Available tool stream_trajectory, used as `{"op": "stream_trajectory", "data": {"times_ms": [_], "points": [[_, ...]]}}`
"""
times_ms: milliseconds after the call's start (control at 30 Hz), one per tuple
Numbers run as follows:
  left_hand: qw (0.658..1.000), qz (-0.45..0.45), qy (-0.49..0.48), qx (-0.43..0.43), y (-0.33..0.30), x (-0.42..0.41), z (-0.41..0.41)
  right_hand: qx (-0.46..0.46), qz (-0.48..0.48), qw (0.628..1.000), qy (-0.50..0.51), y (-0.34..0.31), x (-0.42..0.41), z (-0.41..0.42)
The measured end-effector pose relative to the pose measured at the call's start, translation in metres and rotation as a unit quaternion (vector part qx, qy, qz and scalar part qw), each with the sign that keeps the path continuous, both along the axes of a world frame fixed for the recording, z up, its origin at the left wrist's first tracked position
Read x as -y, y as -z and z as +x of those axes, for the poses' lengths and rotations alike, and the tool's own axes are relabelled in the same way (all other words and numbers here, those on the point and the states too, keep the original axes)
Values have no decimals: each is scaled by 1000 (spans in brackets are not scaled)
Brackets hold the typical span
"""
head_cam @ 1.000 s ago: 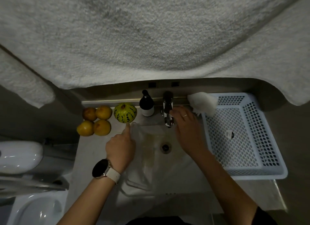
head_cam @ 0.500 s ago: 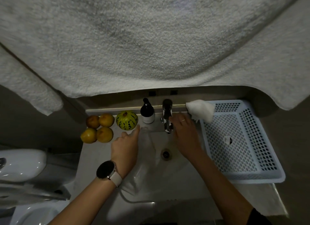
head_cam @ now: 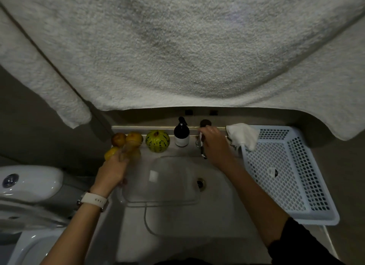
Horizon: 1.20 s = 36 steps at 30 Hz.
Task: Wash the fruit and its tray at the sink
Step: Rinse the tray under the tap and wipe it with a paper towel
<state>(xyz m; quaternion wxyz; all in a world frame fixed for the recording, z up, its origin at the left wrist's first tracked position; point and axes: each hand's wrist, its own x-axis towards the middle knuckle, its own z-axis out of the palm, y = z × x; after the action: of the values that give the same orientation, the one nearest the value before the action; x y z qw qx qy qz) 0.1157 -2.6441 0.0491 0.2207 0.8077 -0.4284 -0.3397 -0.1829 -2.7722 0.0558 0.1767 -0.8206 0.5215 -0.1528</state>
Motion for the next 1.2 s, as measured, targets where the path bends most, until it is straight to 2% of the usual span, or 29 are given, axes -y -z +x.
{"op": "stream_trajectory", "data": {"times_ms": [200,467,600,700,900,967,1100,1200], "points": [[985,-44,-112,-122,2,-14,25,-9,40,998,-52,-18,47,43],[952,-91,-175,-236,-1,-15,11,-54,62,995,-57,-28,87,78],[942,-94,-190,-261,0,-10,-2,-26,97,994,-34,-25,95,81],[938,-94,-195,-271,5,-8,-6,27,166,986,19,-24,99,82],[938,-96,-184,-276,11,-7,-13,145,350,915,135,-19,101,80],[937,-94,-191,-278,12,-7,-14,160,370,903,148,-20,101,80],[936,-96,-184,-284,11,-7,-18,131,382,905,137,-18,103,81],[937,-100,-180,-283,11,-8,-19,145,376,905,136,-12,103,81]]}}
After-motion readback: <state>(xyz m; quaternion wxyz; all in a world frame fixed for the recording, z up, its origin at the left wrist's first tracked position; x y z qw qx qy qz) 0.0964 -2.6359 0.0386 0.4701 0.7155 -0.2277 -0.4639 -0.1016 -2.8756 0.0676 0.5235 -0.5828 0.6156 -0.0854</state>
